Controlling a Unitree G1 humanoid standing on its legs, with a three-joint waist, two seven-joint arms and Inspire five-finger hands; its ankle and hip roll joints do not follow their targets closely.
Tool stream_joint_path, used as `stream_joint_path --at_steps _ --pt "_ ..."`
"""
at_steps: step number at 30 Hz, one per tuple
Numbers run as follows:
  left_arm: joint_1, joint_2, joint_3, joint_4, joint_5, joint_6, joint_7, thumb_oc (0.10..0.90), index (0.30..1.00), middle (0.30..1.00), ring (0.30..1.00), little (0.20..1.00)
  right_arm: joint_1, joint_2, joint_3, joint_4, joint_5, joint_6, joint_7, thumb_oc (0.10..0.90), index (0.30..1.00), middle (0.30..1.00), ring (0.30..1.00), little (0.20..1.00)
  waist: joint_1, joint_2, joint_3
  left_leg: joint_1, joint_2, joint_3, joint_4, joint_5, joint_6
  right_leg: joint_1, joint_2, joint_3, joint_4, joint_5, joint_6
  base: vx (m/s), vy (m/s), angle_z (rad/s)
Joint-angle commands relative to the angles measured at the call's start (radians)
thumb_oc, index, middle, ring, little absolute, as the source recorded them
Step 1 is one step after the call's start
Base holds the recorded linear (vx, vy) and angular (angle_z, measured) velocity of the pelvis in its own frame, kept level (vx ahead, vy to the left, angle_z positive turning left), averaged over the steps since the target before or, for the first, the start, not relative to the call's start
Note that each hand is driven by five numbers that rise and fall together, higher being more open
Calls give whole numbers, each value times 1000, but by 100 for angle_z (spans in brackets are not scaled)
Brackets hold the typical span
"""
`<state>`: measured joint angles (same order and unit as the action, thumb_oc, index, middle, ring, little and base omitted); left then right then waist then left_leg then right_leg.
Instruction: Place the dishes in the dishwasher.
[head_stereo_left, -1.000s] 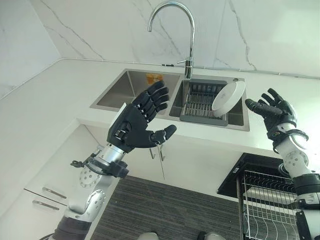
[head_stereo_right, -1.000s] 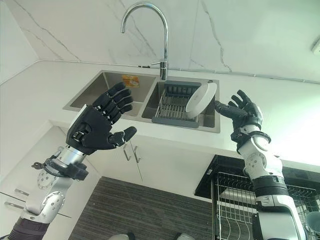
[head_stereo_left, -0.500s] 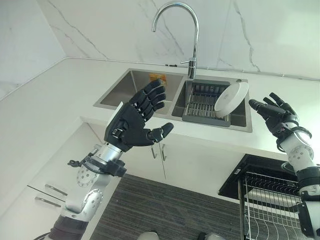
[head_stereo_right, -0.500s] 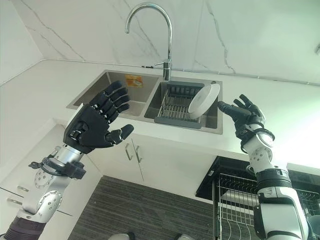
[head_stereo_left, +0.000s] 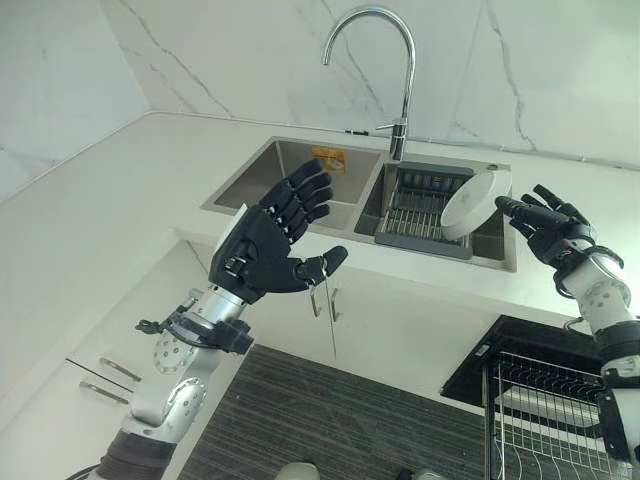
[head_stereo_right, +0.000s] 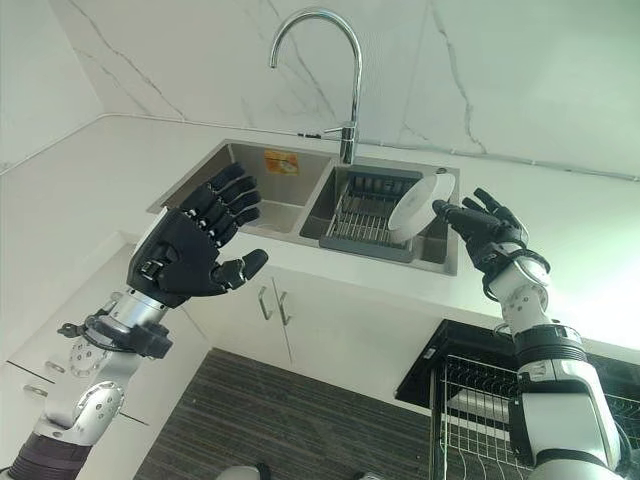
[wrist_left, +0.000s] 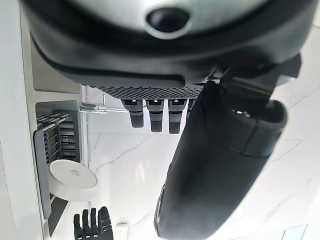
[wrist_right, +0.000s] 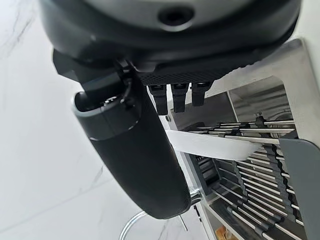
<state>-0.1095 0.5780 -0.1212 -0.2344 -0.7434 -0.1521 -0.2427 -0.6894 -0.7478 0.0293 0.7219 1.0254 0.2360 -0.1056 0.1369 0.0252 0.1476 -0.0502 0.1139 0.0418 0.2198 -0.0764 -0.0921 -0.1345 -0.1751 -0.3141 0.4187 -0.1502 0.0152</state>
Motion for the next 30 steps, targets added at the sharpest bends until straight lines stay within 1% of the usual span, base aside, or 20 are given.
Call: stream_joint_path --at_steps 1,7,14,17,20,27,30 --pt "-106 56 2 -43 -56 -100 16 800 900 900 900 900 -183 -55 32 -4 46 -68 36 800 900 900 900 900 -4 -43 -87 -10 -7 15 80 -144 4 127 4 9 -119 -82 81 0 0 0" --pt "-115 63 -2 -42 -59 -96 28 800 900 900 900 900 -206 -54 44 34 54 -69 32 800 900 900 900 900 -1 -42 -86 -9 -6 14 80 -143 2 132 1 2 -119 -85 81 2 -1 4" --pt "-119 69 -4 -44 -61 -93 29 800 900 900 900 900 -224 -53 65 55 53 -49 39 800 900 900 900 900 2 -40 -88 -8 -6 12 80 -141 2 136 1 0 -119 -88 80 2 -1 3" --pt "-126 71 -4 -42 -62 -89 33 800 900 900 900 900 -231 -52 71 64 52 -50 42 800 900 900 900 900 3 -40 -89 -8 -6 11 80 -140 1 137 0 -1 -119 -88 80 0 0 0" --pt "-129 72 -3 -47 -62 -80 38 800 900 900 900 900 -241 -47 80 75 51 -50 45 800 900 900 900 900 5 -41 -89 -7 -6 11 80 -139 0 140 0 -2 -119 -89 80 2 -1 3" --pt "-126 76 2 -41 -72 -85 26 800 900 900 900 900 -249 -44 90 89 68 -37 50 800 900 900 900 900 10 -43 -89 -6 -4 11 80 -136 -1 146 -2 -8 -119 -92 78 0 0 0" --pt "-127 77 3 -39 -69 -84 26 800 900 900 900 900 -252 -42 91 108 78 -42 56 800 900 900 900 900 12 -45 -88 -5 -4 10 80 -137 -1 150 -2 -10 -119 -94 79 0 0 0"
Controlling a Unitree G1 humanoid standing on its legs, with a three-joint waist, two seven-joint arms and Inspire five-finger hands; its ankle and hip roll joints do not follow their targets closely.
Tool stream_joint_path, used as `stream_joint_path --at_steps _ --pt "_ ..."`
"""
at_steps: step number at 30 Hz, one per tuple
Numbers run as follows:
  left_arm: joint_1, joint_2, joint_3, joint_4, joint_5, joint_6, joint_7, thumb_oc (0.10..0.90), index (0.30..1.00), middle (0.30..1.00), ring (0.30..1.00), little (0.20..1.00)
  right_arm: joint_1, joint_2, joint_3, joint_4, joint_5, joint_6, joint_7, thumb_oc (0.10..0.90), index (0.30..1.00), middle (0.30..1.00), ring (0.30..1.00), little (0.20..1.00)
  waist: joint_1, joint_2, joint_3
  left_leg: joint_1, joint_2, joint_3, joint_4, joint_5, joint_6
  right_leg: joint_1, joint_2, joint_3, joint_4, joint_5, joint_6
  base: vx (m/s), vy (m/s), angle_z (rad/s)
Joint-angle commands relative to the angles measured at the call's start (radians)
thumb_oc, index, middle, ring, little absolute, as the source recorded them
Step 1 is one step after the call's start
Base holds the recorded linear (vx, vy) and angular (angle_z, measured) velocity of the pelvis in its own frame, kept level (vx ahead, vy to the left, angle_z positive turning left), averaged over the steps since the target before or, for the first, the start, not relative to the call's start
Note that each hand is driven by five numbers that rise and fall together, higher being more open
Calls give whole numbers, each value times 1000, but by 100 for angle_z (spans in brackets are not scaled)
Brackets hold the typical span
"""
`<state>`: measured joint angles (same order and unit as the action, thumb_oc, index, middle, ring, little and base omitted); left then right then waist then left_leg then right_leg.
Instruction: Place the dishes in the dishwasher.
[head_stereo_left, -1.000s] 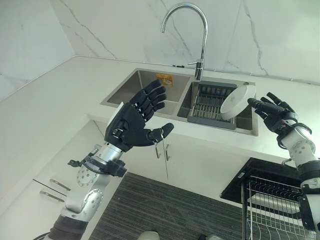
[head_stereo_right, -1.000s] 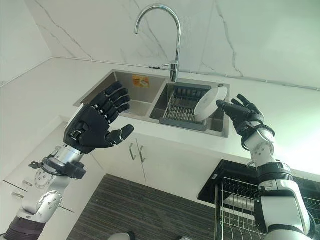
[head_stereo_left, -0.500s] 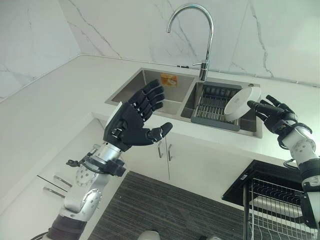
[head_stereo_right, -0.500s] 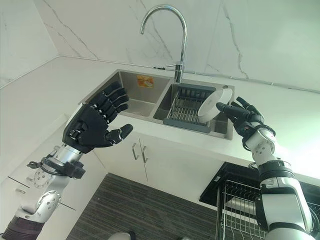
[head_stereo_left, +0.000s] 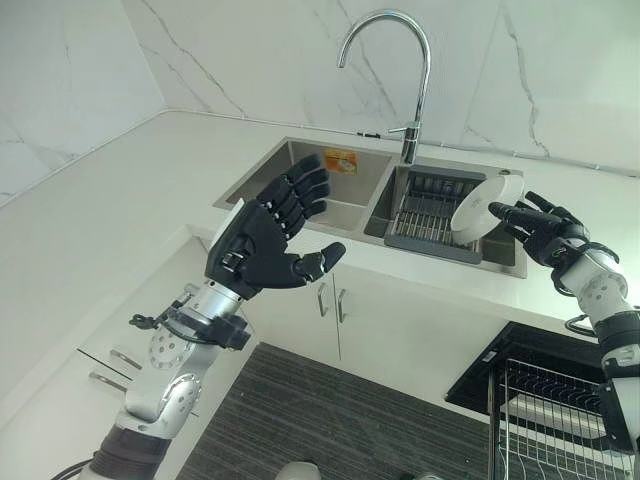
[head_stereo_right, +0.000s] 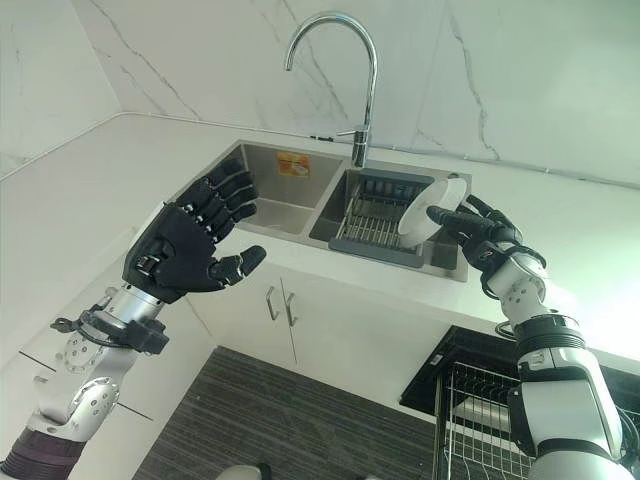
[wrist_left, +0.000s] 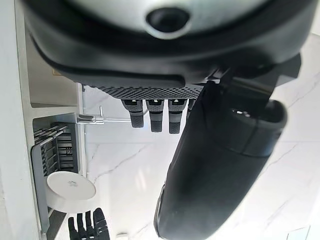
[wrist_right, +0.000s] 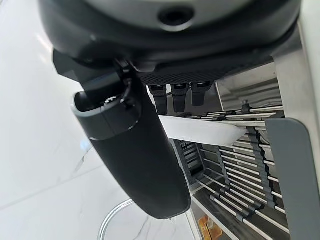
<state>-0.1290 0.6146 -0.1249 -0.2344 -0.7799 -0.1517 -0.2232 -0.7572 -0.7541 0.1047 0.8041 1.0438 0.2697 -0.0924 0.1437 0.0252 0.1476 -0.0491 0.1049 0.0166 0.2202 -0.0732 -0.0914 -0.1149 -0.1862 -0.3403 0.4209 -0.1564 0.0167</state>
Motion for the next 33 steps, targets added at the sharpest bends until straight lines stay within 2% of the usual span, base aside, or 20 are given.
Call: stream_joint_path --at_steps 1,13,33 --pt "-108 42 8 -39 -31 -82 9 800 900 900 900 900 -188 -35 17 28 64 -72 40 800 900 900 900 900 6 -47 -88 -6 4 34 80 -140 -2 131 11 18 -121 -88 77 0 0 0" --pt "-92 48 13 -29 -26 -91 1 800 900 900 900 900 -198 -32 27 75 71 -65 38 800 900 900 900 900 14 -48 -86 -2 7 34 80 -136 -4 141 11 14 -121 -91 74 0 0 0" --pt "-79 63 22 -38 -25 -70 -7 800 900 900 900 900 -204 -39 33 96 78 -73 34 800 900 900 900 900 13 -43 -83 5 16 33 80 -131 -9 152 14 8 -121 -98 67 38 -28 3"
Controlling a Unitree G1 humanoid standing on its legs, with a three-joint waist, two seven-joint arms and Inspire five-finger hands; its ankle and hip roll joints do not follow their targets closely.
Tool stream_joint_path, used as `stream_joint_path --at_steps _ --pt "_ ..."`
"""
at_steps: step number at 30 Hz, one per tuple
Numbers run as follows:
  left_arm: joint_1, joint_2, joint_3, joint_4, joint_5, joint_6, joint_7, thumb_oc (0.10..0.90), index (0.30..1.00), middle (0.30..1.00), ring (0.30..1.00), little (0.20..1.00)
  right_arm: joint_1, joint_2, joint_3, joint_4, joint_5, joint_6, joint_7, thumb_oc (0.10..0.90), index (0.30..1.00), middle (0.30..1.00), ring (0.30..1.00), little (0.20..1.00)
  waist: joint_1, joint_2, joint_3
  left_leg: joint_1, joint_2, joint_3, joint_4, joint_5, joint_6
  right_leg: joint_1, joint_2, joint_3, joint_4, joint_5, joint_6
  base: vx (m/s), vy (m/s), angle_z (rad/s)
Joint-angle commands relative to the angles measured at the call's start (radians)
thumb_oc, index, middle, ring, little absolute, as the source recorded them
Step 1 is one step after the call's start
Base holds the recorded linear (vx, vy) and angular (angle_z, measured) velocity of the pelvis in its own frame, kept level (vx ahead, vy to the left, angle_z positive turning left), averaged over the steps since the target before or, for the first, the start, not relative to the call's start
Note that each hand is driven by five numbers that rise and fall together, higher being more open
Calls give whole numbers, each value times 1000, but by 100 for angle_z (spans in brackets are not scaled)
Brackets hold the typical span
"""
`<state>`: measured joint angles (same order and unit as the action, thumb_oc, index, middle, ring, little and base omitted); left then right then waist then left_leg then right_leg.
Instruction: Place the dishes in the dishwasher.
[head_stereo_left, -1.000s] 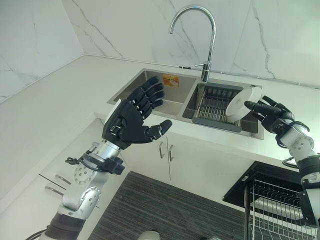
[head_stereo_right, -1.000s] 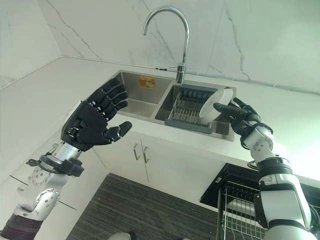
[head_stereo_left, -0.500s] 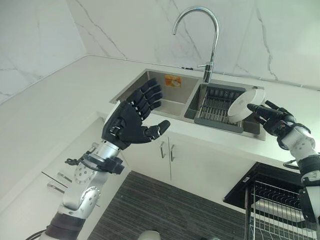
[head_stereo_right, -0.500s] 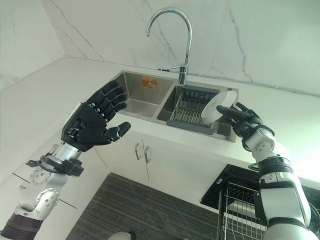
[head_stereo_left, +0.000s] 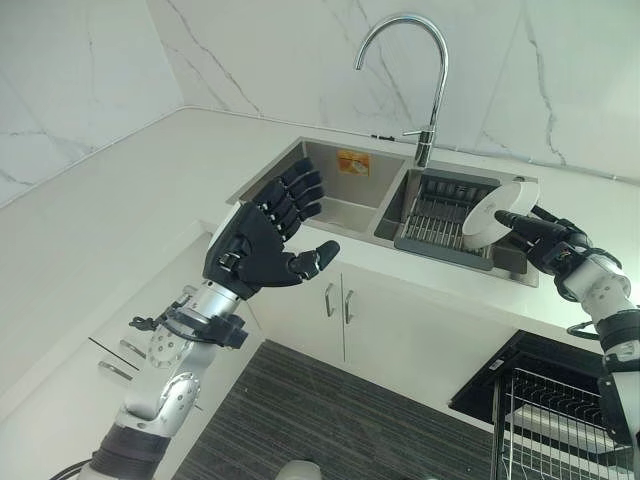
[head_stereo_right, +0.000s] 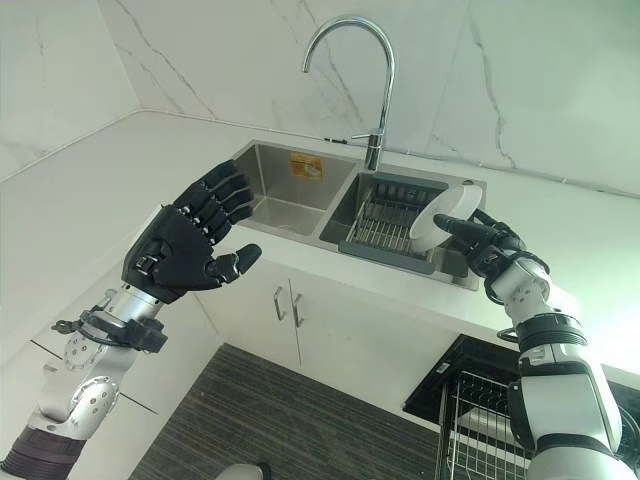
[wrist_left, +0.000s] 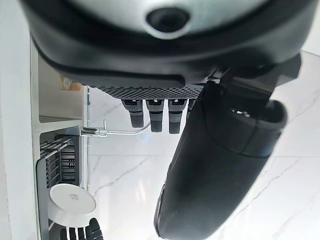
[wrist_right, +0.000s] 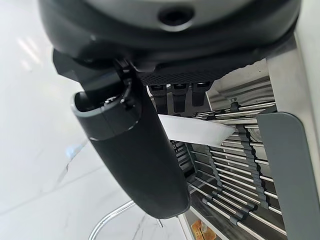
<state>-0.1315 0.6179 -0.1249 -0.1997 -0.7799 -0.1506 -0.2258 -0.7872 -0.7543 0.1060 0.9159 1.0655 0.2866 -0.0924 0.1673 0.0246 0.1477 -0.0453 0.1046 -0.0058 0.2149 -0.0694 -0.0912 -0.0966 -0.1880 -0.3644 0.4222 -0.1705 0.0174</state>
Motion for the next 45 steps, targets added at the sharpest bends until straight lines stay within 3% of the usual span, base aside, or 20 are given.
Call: stream_joint_path --at_steps 1,21,37,38,39,42,43,45 --pt "-77 63 25 -72 -29 -69 -7 800 900 900 900 900 -173 -41 30 -13 56 -90 36 800 900 900 900 900 -11 -41 -83 2 17 56 85 -134 -10 136 17 32 -122 -85 66 60 -29 1" --pt "-59 68 29 -75 -28 -54 -6 800 900 900 900 900 -200 -74 34 22 74 -90 25 800 900 900 900 900 1 -47 -75 5 26 47 85 -123 -17 160 25 12 -122 -96 53 42 -32 2" --pt "-6 83 50 -69 -31 -66 -18 800 900 900 900 900 -285 -137 53 148 34 -46 -8 800 900 900 900 900 34 -41 -67 -19 35 17 85 -92 -41 159 28 -16 -122 -98 41 1 -27 10" --pt "-5 84 50 -69 -31 -66 -20 800 900 900 900 900 -289 -137 54 153 32 -43 -11 747 820 820 820 820 36 -41 -67 -20 35 16 85 -91 -42 158 28 -17 -122 -97 41 -33 -28 4" --pt "-4 86 50 -69 -31 -63 -23 800 900 900 900 900 -294 -137 56 163 29 -39 -16 624 636 636 636 636 39 -41 -66 -22 35 13 85 -90 -43 157 28 -17 -122 -97 41 0 0 0" --pt "0 94 43 -65 -29 -65 -27 800 900 900 900 900 -315 -136 68 207 22 -37 -27 422 333 333 333 333 45 -38 -68 -27 34 10 85 -86 -44 154 30 -18 -122 -97 41 -7 -5 1" --pt "1 96 41 -63 -26 -67 -27 800 900 900 900 900 -321 -135 71 219 22 -34 -24 400 300 300 300 300 47 -37 -69 -28 34 9 85 -84 -44 152 30 -18 -122 -96 41 0 0 0" --pt "-2 101 35 -62 -27 -66 -24 800 900 900 900 900 -332 -128 82 238 17 -22 -28 400 300 300 300 300 51 -34 -70 -32 33 6 85 -82 -44 149 31 -17 -122 -96 40 0 0 0"
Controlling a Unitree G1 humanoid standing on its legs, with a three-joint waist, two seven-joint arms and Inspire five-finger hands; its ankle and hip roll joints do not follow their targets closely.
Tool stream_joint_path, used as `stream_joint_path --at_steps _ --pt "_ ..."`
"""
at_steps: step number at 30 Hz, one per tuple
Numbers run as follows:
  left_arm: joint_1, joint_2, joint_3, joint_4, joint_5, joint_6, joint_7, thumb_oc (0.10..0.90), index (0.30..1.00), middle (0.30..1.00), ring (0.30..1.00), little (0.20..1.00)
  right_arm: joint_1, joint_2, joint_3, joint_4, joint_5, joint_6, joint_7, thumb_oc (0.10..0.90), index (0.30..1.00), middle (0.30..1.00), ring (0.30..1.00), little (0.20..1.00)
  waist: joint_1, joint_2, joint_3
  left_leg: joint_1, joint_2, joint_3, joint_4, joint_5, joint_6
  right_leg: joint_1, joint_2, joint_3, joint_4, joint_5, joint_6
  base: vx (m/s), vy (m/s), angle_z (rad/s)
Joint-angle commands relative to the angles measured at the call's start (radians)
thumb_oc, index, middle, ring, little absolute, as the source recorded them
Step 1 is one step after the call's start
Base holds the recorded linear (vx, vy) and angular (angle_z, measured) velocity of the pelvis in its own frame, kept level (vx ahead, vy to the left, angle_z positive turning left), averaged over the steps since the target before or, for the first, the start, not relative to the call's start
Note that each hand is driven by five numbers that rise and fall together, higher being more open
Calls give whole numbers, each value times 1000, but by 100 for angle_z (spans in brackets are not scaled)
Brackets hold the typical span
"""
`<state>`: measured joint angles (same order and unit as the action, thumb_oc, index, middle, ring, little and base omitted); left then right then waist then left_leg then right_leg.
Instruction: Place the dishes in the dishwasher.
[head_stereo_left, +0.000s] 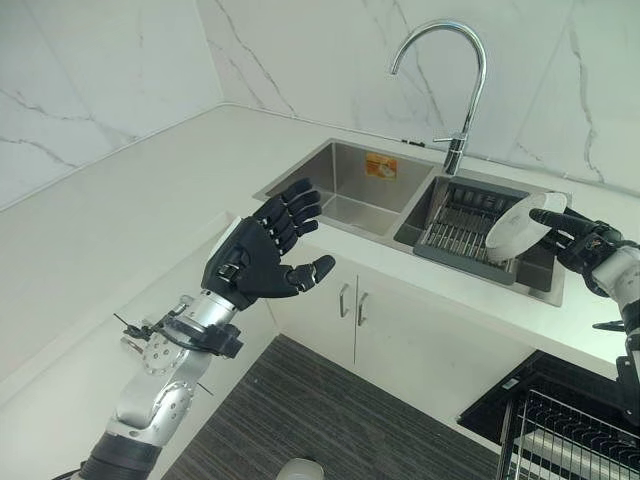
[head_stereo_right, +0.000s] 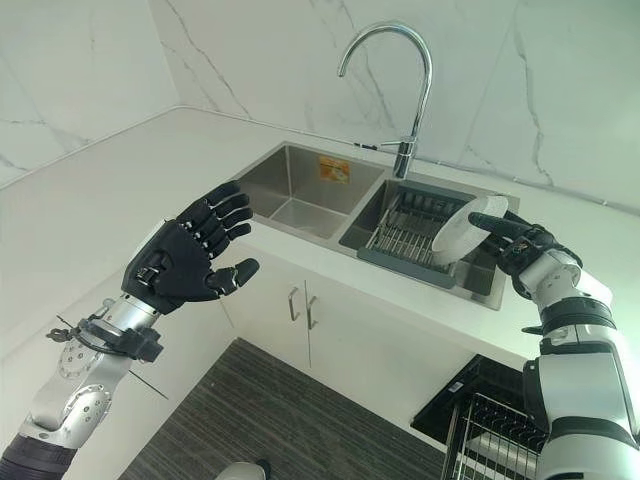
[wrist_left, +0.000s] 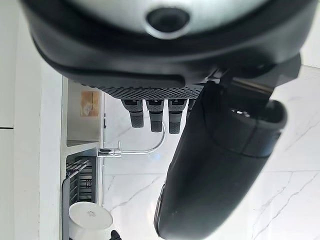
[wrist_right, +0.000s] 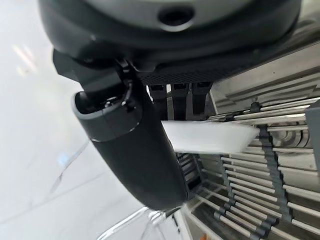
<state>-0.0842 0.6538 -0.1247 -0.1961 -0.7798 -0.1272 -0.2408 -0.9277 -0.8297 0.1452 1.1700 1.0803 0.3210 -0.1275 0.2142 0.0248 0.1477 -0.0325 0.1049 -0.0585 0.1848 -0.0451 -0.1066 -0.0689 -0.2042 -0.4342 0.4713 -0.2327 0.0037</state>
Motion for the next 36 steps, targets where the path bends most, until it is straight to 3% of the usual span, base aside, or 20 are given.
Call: stream_joint_path --at_steps 1,12,19,23,27,32,36 --pt "-50 65 33 -66 -26 -88 -7 800 900 900 900 900 -196 -50 48 -10 -2 -53 5 400 300 300 300 300 5 -33 -70 -46 33 59 115 -105 -29 120 47 52 -171 -33 54 0 0 0" --pt "-45 61 15 -75 -49 -63 -12 800 900 900 900 900 -234 -23 115 59 -141 -25 52 400 300 300 300 300 22 -19 -63 -54 43 70 115 -106 -36 109 35 38 -171 -34 63 -42 47 3" --pt "-69 47 -9 -77 -54 -76 -3 800 900 900 900 900 -199 -15 89 17 -83 -111 59 400 300 300 300 300 7 -21 -56 -52 34 73 115 -107 -26 101 36 47 -171 -22 66 -82 88 0" --pt "-60 35 -6 -78 -60 -95 -29 800 900 900 900 900 -177 -33 59 -155 -28 -227 66 400 300 300 300 300 -16 -35 -64 -41 12 76 115 -127 -12 93 34 72 -171 -12 78 -47 138 -6" --pt "-51 23 -3 -84 -55 -104 -37 800 900 900 900 900 -171 -41 48 -267 -10 -257 67 400 300 300 300 300 -33 -41 -67 -35 2 82 115 -139 -4 85 32 87 -171 -6 85 -15 121 -17" --pt "-30 -14 9 -107 -50 -107 -40 800 900 900 900 900 -87 -22 -56 -550 66 -319 16 400 300 300 300 300 -68 -50 -68 -24 -13 102 115 -162 16 69 23 125 -171 7 102 -3 198 -26" --pt "-19 -40 26 -128 -63 -81 -82 800 900 900 900 900 90 36 -189 -871 109 -396 -88 400 300 300 300 300 -100 -62 -57 -22 -41 113 115 -182 41 53 2 157 -171 34 129 11 201 -22"
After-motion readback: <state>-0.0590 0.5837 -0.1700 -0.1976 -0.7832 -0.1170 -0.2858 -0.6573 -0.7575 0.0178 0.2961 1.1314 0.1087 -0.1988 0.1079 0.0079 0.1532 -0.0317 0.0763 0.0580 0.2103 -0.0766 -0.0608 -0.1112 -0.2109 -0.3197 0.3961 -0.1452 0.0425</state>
